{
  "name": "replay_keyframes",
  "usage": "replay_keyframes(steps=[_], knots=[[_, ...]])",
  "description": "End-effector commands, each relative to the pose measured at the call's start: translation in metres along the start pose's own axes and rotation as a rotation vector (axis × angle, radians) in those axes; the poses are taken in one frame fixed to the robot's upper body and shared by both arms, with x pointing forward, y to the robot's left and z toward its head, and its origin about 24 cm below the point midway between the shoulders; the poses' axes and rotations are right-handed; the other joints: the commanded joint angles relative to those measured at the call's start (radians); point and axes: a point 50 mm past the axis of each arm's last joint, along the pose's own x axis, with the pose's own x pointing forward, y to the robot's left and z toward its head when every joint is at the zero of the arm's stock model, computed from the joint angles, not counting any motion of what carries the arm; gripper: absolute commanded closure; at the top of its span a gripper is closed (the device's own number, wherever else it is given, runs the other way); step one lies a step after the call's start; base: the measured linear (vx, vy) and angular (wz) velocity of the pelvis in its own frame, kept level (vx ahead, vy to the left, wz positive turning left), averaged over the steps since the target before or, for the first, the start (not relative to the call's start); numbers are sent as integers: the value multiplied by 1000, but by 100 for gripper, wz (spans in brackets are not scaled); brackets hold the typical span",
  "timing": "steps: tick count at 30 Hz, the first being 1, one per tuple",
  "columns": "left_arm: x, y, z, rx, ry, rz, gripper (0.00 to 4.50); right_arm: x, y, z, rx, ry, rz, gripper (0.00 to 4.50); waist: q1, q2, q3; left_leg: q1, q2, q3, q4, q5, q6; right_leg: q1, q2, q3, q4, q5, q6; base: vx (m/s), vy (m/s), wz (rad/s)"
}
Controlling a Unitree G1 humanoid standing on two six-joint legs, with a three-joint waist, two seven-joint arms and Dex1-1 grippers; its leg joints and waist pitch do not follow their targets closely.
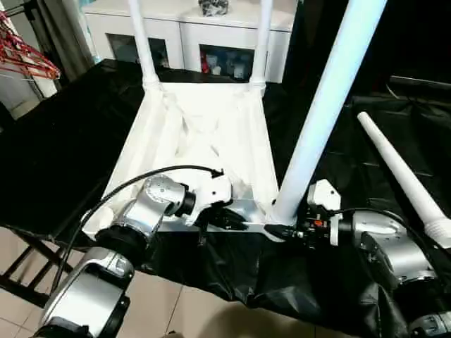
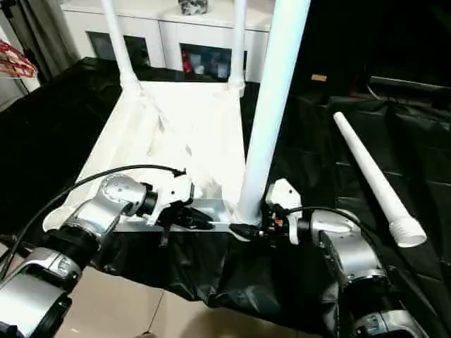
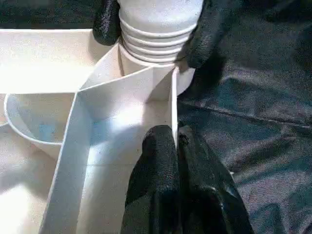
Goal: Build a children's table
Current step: Rotate leg to tighten
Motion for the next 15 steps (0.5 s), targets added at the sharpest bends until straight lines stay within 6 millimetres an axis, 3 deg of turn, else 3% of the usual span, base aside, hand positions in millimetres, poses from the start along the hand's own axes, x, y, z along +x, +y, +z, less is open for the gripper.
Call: replay_keyframes(steps=[1, 6, 8, 12, 13, 14, 15], knots=[[6, 2, 9, 15, -37, 21, 450, 11, 15, -10, 57, -12, 33, 169, 1, -15, -59, -2, 26, 4, -65, -151, 97, 59, -54, 46, -51, -169, -241, 0, 0, 0], [14, 6, 12, -9, -50, 109, 450, 19, 18, -17, 115, -42, -84, 177, -3, -8, -53, 6, 25, 3, -72, -219, 65, 50, -54, 45, -66, -270, -216, 0, 0, 0], [24, 11, 16, -34, -58, 202, 450, 26, 10, -23, 137, -30, -245, 178, -10, -13, -51, 3, 22, 1, -75, -238, 46, 50, -54, 45, -72, -320, -196, 0, 0, 0], [39, 16, 25, -73, -86, 306, 450, 37, 0, -29, 189, -14, -469, 178, -28, -11, -44, 1, 14, -6, -81, -288, 14, 48, -54, 38, -89, -475, -133, 0, 0, 0], [48, 16, 30, -82, -91, 341, 450, 44, -4, -30, 227, -19, -550, 178, -35, -8, -45, 1, 12, -8, -80, -299, 14, 48, -55, 36, -94, -503, -118, 0, 0, 0], [48, 16, 30, -82, -91, 341, 450, 44, -4, -30, 227, -19, -550, 178, -40, -11, -44, 1, 11, -7, -80, -304, 16, 45, -53, 35, -98, -514, -112, 0, 0, 0], [63, 14, 35, -64, -72, 368, 450, 55, -9, -26, 258, -25, -637, 178, -43, -12, -45, 3, 8, -7, -77, -308, 24, 43, -52, 34, -103, -530, -103, 0, 0, 0]])
